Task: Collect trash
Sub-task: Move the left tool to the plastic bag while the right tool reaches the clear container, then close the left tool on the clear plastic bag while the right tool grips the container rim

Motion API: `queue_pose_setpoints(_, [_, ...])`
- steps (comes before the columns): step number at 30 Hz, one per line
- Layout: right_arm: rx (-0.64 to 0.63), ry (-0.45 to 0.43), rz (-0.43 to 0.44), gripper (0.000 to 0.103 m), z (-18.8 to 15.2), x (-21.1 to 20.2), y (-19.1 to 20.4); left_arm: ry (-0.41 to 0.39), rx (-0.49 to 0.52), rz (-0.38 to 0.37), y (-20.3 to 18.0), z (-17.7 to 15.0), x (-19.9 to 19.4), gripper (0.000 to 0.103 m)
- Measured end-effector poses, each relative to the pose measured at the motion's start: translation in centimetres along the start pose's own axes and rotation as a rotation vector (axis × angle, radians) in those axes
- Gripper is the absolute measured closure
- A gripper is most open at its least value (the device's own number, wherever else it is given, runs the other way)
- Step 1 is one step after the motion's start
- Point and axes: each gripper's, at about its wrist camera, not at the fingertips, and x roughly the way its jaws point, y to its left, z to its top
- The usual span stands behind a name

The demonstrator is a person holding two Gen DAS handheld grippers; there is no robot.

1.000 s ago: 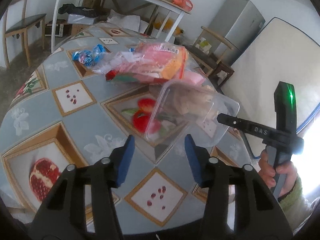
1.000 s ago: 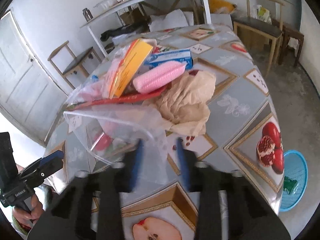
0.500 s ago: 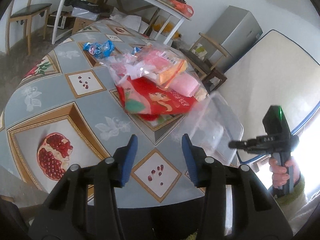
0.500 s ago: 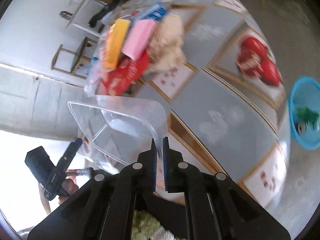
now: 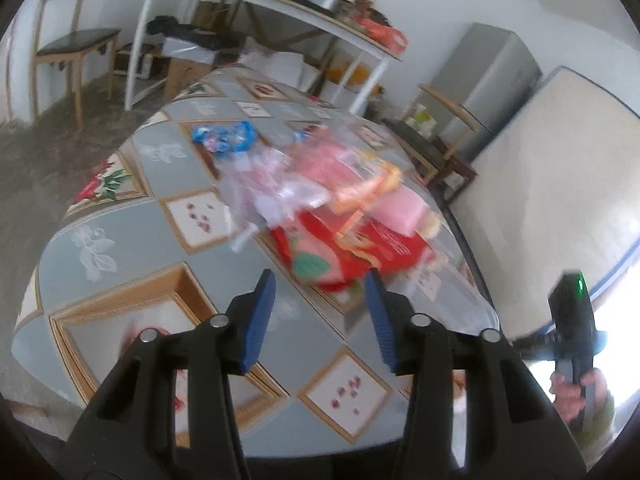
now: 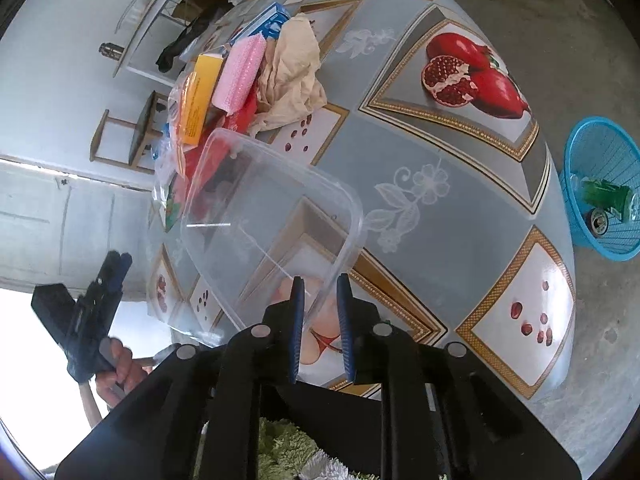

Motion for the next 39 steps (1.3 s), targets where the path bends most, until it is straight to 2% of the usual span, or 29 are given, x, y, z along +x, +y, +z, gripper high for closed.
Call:
queue_pose_setpoints(2, [0.004,-0.001,0.008,0.085,-0.2,0.0,-0.2,0.009,-0.065,-0.007,1.3,0.9,0.7,0.053])
queue_pose_setpoints(4, [0.004,-0.001,0.017,0.085,-0.2,0.0,-0.4,0.030,-0.159,-0.035,3.1,2.1,1.7,0.053])
queue_pose_setpoints(10, [0.015,-0.003,0.030,0.085,0.0,-0.3,-0.8,0.105,-0.374,-0.113,6.6,4.6,5.2,0.043])
queue_pose_setpoints(15, [0.022,-0.006,0.032,0.085,0.0,-0.5,-1.1,0.138,-0.520,-0.170,8.4,5.4,7.2,0.045])
queue_pose_setpoints(17, [0.021,-0.006,0.033,0.085,0.0,-0.4,-1.1,0.162,-0.578,-0.209,8.9,5.3,8.1,0.050])
queue_pose_setpoints(22, [0.022,-0.005,0.033,0.085,0.0,-0.4,-1.1,0.221,-0.654,-0.248,9.5,4.9,9.9,0.051])
queue_pose_setpoints(27, [0.022,0.000,0.032,0.085,0.0,-0.3,-1.0,0.249,-0.708,-0.252,9.8,4.1,11.2,0.066])
queue_pose_setpoints(31, [0.025,0.000,0.030,0.085,-0.1,-0.1,-0.8,0.240,-0.732,-0.267,10.1,3.8,11.4,0.085])
queue_pose_setpoints(33, [0.028,0.001,0.031,0.085,-0.2,0.0,-0.8,0.235,-0.738,-0.274,10.2,3.7,11.4,0.090])
queue_pose_setpoints(35, [0.032,0.001,0.030,0.085,-0.2,0.0,-0.8,0.225,-0.733,-0.283,10.3,3.6,11.2,0.102])
queue_pose_setpoints(39, [0.034,0.003,0.025,0.085,-0.2,0.1,-0.7,0.194,-0.716,-0.286,10.1,3.5,10.5,0.103])
